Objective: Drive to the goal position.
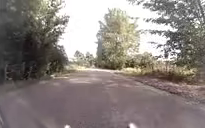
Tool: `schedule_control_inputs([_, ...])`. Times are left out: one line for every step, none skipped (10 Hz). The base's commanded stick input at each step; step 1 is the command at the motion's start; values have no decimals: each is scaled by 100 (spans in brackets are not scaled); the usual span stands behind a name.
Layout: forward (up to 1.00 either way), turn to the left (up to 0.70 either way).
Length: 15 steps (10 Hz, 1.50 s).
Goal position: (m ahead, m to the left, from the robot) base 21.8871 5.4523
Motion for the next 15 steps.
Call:
schedule_control_inputs([70,0])
schedule_control_inputs([70,0])
schedule_control_inputs([70,0])
schedule_control_inputs([70,0])
schedule_control_inputs([70,0])
schedule_control_inputs([70,0])
schedule_control_inputs([70,0])
schedule_control_inputs([70,0])
schedule_control_inputs([70,0])
schedule_control_inputs([70,0])
schedule_control_inputs([70,0])
schedule_control_inputs([70,0])
schedule_control_inputs([70,0])
schedule_control_inputs([70,0])
schedule_control_inputs([70,0])
